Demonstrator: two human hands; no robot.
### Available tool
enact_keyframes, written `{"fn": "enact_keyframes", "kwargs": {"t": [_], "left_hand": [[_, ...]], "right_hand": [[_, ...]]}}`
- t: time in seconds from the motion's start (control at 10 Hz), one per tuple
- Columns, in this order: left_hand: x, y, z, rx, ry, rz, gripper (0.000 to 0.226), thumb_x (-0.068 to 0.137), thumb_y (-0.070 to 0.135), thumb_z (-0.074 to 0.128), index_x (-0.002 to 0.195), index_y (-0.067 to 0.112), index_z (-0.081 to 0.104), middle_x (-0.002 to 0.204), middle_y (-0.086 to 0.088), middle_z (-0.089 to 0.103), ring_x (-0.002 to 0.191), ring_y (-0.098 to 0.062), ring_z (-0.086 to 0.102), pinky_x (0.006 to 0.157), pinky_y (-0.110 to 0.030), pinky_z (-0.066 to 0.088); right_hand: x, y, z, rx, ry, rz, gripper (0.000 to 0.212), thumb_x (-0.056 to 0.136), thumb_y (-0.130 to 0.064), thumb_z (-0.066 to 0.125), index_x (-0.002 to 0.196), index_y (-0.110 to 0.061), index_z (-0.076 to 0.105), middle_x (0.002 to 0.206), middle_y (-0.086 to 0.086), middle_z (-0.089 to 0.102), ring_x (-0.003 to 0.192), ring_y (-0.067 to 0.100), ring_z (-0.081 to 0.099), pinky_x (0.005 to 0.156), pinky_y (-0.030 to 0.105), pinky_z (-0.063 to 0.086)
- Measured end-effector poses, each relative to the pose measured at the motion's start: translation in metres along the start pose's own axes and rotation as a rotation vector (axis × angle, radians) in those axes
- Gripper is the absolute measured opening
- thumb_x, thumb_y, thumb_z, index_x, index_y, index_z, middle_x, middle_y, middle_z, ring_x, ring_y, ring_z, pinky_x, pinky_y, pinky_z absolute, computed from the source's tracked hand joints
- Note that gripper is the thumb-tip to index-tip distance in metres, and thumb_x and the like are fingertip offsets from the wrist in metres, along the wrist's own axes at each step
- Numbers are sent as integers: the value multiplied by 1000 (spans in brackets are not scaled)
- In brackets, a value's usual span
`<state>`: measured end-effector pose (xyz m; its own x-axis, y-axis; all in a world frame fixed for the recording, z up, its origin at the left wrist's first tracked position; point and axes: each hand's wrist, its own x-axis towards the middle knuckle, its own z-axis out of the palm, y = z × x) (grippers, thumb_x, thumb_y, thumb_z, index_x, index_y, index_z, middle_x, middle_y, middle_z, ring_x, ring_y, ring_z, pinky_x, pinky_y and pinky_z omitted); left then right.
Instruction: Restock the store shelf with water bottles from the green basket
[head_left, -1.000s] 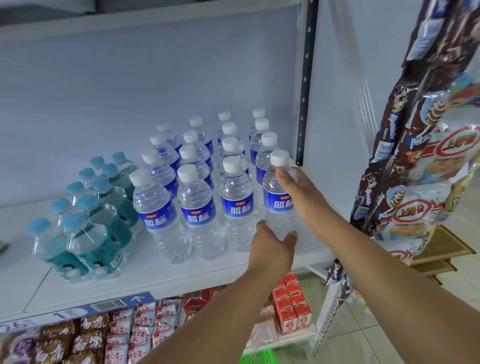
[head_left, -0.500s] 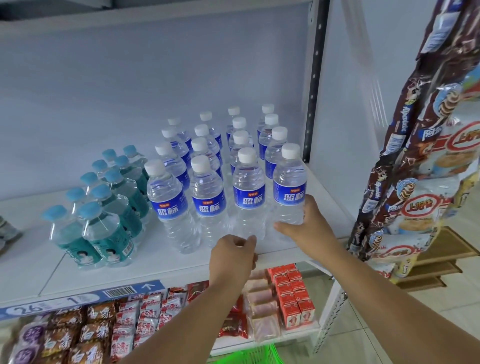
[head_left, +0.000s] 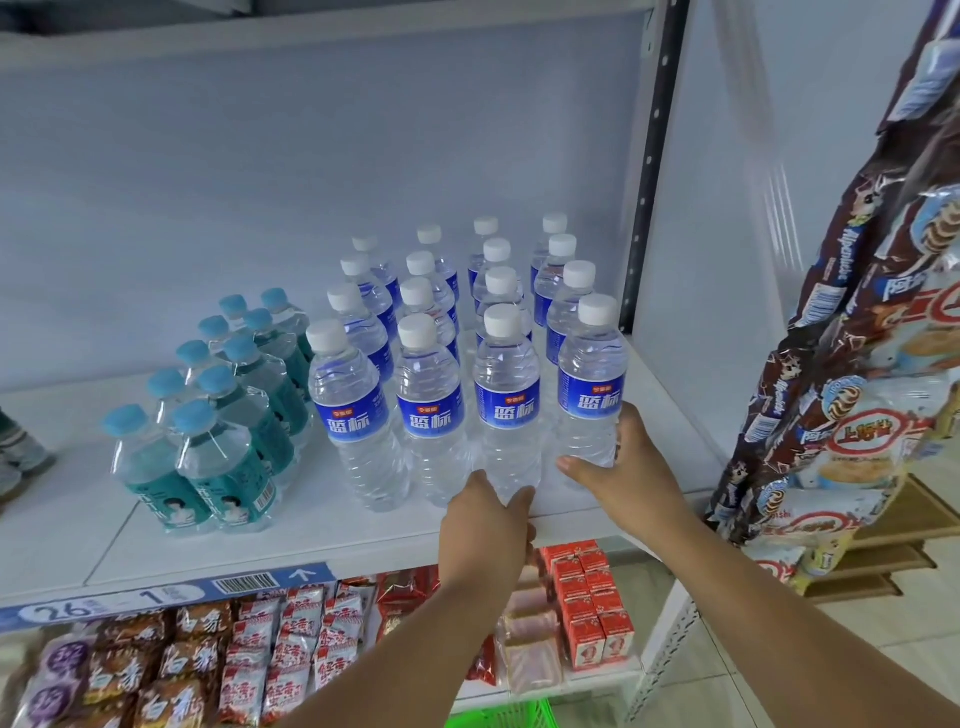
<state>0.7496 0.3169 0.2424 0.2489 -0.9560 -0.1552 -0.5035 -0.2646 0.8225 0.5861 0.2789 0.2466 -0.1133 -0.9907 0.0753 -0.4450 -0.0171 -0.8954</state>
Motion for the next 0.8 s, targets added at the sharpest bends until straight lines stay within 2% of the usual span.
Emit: {"fn": "enact_keyframes", "kwargs": {"t": [0.1,0.2,0.3,0.5,0.7,0.8], "left_hand": [[2,1,2,0,2,-1,22,99,42,59,110,30,44,80,3,74,59,-11,73,58,-27,61],[4,0,2,9,6,13,25,99,42,59,110,33,39,81,2,75,59,-12,73,62,-31,63],[5,-1,3,22,8,-7,35,99,44,59,126,27,46,86,2,74,62,-13,74,56,-24,60],[5,-1,5,54,10,0,23,98,47,58,107,29,46,81,5,74,59,-11,73,61,-28,64],[0,-4,-3,18,-41,16,17,98,46,60,100,34,48,80,6,74,62,-11,74,69,-32,65],[-5,-10,-17,30,-75,54,34,98,45,60,128,32,53,80,8,75,65,-8,74,75,-30,64]], "right_hand": [[0,1,-1,-16,2,-17,72,80,-29,84,138,-30,41,123,-12,57,106,11,56,75,17,43],[1,0,-2,-17,-8,-26,72,81,-28,84,138,-29,41,123,-12,57,107,12,56,73,13,40],[1,2,-1,-1,-20,-26,74,81,-29,84,139,-30,40,125,-12,56,110,11,55,82,23,42],[3,6,-1,-2,-5,-13,74,80,-30,84,138,-32,39,125,-13,55,111,12,56,85,26,44],[-2,4,3,-18,17,-27,78,78,-31,86,140,-28,38,123,-11,55,108,12,57,81,24,44],[-5,-2,0,-11,62,-50,79,77,-29,86,140,-25,39,126,-7,54,108,11,54,81,24,43]]}}
